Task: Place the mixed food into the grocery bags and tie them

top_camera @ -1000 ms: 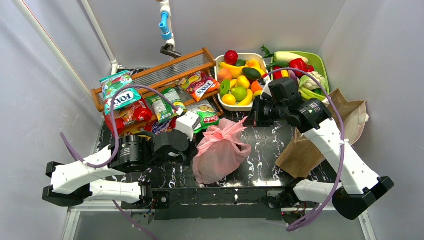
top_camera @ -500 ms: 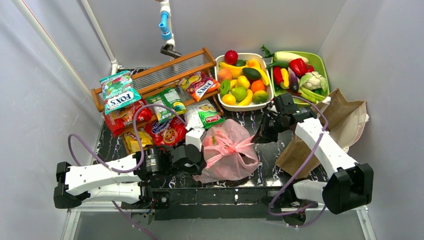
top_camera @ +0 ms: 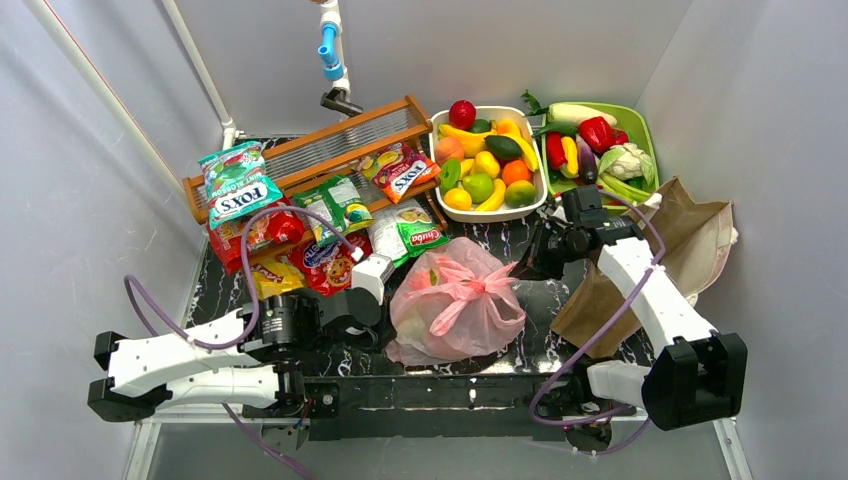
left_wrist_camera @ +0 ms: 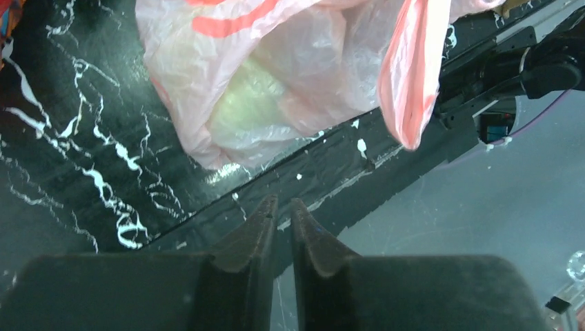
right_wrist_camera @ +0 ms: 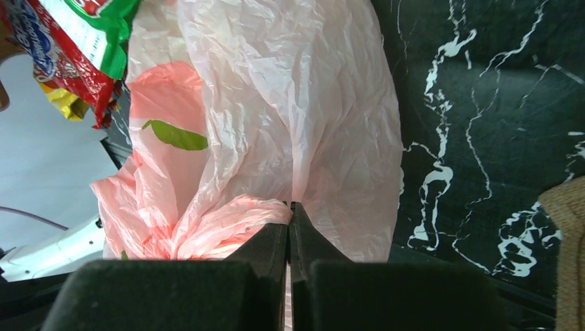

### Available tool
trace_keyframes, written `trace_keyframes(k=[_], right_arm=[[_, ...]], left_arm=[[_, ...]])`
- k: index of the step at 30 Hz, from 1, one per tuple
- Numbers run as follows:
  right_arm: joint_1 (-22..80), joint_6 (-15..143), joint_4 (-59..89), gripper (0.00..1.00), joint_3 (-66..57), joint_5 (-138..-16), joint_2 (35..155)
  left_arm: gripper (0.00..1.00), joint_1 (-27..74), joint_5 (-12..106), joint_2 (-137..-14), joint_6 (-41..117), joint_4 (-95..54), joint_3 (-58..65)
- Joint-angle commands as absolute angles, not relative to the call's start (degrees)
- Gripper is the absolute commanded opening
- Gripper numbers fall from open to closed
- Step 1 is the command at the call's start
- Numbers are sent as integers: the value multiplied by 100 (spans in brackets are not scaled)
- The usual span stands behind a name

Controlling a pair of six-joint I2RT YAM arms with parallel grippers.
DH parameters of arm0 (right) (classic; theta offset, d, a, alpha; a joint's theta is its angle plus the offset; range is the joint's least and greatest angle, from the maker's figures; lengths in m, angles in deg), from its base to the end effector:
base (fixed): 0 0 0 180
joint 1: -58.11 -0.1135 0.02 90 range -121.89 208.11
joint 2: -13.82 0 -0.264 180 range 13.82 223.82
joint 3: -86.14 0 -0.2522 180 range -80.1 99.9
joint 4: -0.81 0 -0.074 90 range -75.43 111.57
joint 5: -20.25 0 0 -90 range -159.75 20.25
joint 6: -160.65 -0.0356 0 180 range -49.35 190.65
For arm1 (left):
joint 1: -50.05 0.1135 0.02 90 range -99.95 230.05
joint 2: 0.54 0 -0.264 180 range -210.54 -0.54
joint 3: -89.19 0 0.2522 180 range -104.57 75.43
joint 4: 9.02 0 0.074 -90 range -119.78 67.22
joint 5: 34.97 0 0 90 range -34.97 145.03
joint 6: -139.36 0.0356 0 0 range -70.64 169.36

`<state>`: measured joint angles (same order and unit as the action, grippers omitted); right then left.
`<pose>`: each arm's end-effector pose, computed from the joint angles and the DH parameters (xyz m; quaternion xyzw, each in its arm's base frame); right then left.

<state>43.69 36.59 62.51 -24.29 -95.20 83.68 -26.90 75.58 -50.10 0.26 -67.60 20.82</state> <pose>0.2201 0.0724 0.2664 0.1089 0.9417 0.2918 0.1275 0.0506 -0.1628 0.3271 0.1409 0.8830 -0.2989 0.3334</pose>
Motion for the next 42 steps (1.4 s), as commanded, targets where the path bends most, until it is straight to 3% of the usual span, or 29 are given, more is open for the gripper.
trace_keyframes(k=[1, 4, 7, 11, 14, 19, 20, 21, 22, 37, 39, 42], right_arm=[[4475, 3996, 5942, 1, -2184, -9582, 7954], [4474, 4151, 6017, 1, -2075, -9861, 7859], [4475, 4284, 6245, 1, -1972, -9925, 7859], [4475, 4403, 6689, 51, -1774, -9493, 7806], [4475, 4458, 6991, 64, -1515, -9174, 7688], [4471, 4533, 7344, 73, -976, -9136, 7482], [4474, 4556, 7411, 73, -857, -9163, 7456], [4473, 4576, 7472, 74, -754, -9204, 7431], [4475, 4588, 7511, 75, -626, -9231, 7398], [4475, 4588, 7207, 87, -196, -9217, 6903], [4475, 4576, 7368, 87, 48, -8915, 6987], [4475, 4345, 7765, 87, 394, -7307, 7035]], left_arm=[[25, -2683, 7333, -5164, 535, -7718, 1296], [52, -2685, 7224, -5437, 882, -7949, 715], [61, -2685, 7303, -5775, 1104, -8176, 179], [63, -2644, 7410, -6130, 1301, -8232, -263], [64, -2595, 7436, -6333, 1344, -8218, -409], [70, -2514, 7480, -6424, 1384, -8180, -546], [75, -2498, 7507, -6420, 1385, -8184, -563], [90, -2472, 7534, -6411, 1386, -8185, -591], [97, -2452, 7555, -6398, 1384, -8195, -628], [98, -1644, 8280, -6356, 1432, -8474, -989], [98, -1519, 8349, -6356, 1464, -8395, -1069], [98, -1433, 8293, -6397, 1443, -8267, -1140]])
